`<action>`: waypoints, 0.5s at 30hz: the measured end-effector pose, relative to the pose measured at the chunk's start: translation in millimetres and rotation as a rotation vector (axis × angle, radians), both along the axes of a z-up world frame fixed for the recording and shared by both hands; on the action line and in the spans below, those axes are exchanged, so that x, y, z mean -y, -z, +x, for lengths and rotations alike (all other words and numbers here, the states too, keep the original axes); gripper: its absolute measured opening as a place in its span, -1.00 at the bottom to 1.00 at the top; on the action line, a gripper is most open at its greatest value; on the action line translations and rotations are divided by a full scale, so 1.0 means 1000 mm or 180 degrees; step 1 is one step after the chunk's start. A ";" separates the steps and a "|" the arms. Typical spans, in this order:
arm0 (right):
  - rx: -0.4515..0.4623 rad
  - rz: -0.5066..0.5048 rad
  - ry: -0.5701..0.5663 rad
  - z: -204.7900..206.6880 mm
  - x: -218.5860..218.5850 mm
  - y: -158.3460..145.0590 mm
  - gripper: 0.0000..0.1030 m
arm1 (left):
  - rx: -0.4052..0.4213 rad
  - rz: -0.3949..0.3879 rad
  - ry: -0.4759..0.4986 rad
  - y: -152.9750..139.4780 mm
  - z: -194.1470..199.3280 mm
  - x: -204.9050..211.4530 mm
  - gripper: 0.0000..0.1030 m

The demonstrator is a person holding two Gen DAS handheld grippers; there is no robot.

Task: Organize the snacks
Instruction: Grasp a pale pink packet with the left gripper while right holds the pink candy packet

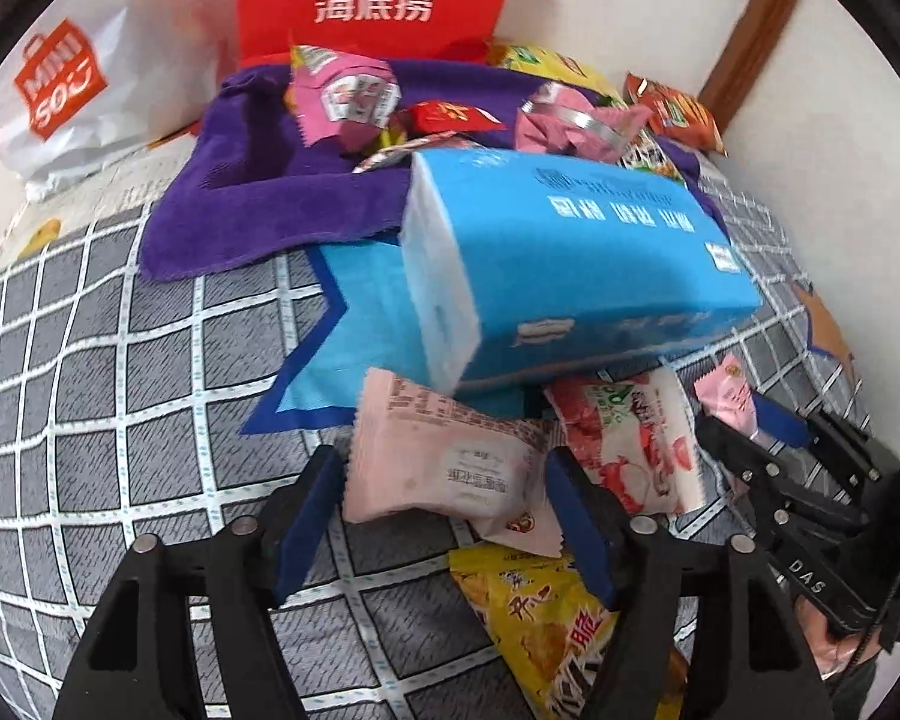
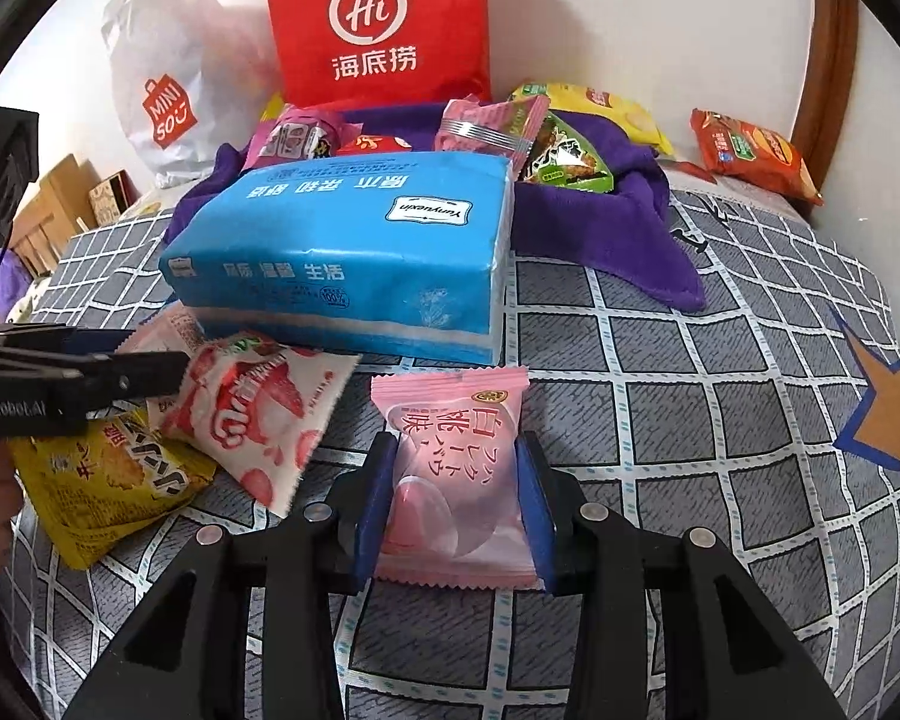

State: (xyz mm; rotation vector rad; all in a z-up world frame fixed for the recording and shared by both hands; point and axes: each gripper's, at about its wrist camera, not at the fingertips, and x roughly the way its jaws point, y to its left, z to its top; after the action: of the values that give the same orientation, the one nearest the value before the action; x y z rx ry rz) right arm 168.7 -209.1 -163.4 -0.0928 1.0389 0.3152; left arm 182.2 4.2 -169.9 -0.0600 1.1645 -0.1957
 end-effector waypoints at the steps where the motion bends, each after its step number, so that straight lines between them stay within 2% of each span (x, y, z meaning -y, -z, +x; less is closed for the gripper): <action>1: 0.0001 -0.0004 -0.0001 0.000 0.000 0.000 -0.23 | 0.0020 0.0056 0.0033 0.000 -0.001 0.003 0.41; 4: 0.0000 0.0006 0.0001 0.000 0.000 0.000 -0.23 | 0.0073 0.0197 0.0089 0.001 -0.002 0.011 0.43; 7: -0.0005 0.0031 0.0006 0.000 0.001 0.001 -0.23 | 0.0090 0.0176 0.0100 0.002 -0.001 0.010 0.43; 8: -0.0006 0.0035 0.0006 0.001 0.001 0.001 -0.23 | 0.0089 0.0183 0.0109 0.001 -0.001 0.010 0.37; 9: -0.0006 0.0036 0.0006 0.001 0.001 0.001 -0.23 | 0.0094 0.0220 0.0102 0.001 -0.001 0.009 0.18; 12: -0.0005 0.0033 0.0007 0.001 0.001 0.001 -0.23 | 0.0083 0.0210 0.0059 -0.004 -0.003 0.000 -0.13; 15: -0.0004 0.0027 0.0005 0.001 0.001 0.001 -0.23 | 0.0103 0.0148 -0.0004 -0.009 -0.008 -0.015 -0.25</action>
State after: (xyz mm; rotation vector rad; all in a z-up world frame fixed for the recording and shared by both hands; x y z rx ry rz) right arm 169.4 -209.8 -164.2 -0.0842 1.0388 0.3182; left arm 174.6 19.0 -161.1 -0.0166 1.1364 -0.1680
